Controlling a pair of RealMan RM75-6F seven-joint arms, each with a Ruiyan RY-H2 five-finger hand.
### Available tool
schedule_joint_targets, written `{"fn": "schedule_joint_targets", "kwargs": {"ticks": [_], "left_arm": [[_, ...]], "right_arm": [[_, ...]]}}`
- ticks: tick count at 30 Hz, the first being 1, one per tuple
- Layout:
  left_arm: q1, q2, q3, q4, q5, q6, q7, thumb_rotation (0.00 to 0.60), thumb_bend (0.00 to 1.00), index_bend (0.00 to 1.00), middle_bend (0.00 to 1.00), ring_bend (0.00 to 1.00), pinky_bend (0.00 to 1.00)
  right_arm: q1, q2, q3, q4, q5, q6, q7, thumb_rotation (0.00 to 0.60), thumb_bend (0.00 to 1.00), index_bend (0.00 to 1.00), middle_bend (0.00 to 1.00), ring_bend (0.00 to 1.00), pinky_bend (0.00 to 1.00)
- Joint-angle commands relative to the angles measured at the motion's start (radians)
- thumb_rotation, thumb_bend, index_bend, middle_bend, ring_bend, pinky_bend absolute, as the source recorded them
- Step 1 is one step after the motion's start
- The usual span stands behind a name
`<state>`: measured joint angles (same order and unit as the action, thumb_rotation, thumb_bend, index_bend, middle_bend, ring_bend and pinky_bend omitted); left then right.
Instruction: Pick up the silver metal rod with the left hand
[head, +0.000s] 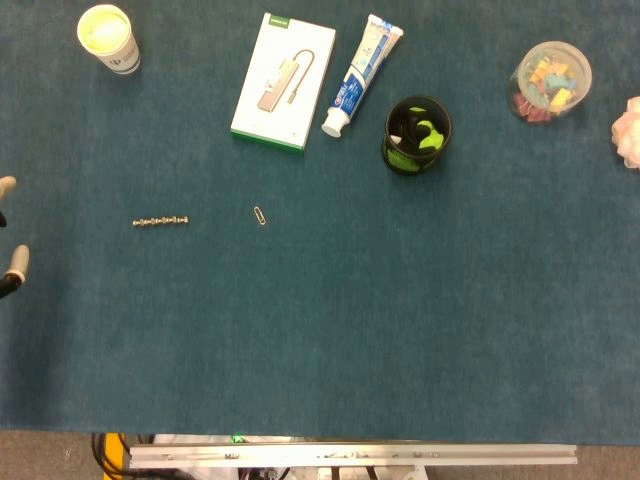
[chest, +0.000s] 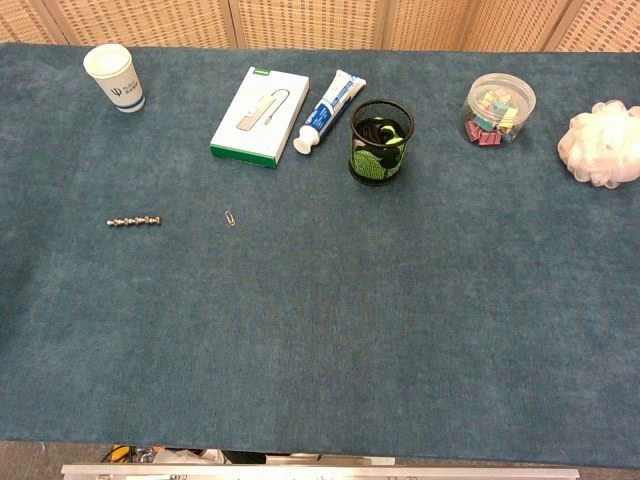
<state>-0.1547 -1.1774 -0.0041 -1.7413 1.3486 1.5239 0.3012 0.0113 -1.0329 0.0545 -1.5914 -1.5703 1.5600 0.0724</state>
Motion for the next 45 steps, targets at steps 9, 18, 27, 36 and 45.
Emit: {"fn": "schedule_joint_targets", "kwargs": {"ticks": [9,18,27,36,45], "left_arm": [[-0.042,-0.035,-0.028,0.023,0.004,-0.082,0.020,0.600,0.32,0.25,0.61,0.64,0.66],[-0.160,-0.111,-0.062,0.069,-0.064,-0.276,0.122,0.600,0.27,0.36,0.89,0.88,0.95],[-0.251,-0.219,-0.091,0.118,-0.202,-0.402,0.256,0.600,0.27,0.35,0.94,0.93,0.99],[-0.309,-0.290,-0.110,0.158,-0.357,-0.450,0.371,0.600,0.27,0.38,0.95,0.93,0.99],[-0.344,-0.354,-0.123,0.205,-0.459,-0.439,0.409,0.600,0.25,0.44,0.97,0.95,1.00]], "right_arm": [[0.018,0.009,0.006,-0.018,-0.008,-0.010,-0.018,0.600,0.28,0.36,0.41,0.28,0.27],[0.031,0.007,0.008,-0.012,0.002,-0.029,-0.015,0.600,0.28,0.36,0.41,0.28,0.27],[0.034,0.005,0.008,0.004,0.016,-0.037,0.001,0.600,0.28,0.36,0.41,0.28,0.27],[0.027,0.004,0.007,0.024,0.027,-0.031,0.024,0.600,0.28,0.36,0.41,0.28,0.27],[0.024,0.001,0.008,0.042,0.035,-0.028,0.043,0.600,0.28,0.36,0.41,0.28,0.27]]}}
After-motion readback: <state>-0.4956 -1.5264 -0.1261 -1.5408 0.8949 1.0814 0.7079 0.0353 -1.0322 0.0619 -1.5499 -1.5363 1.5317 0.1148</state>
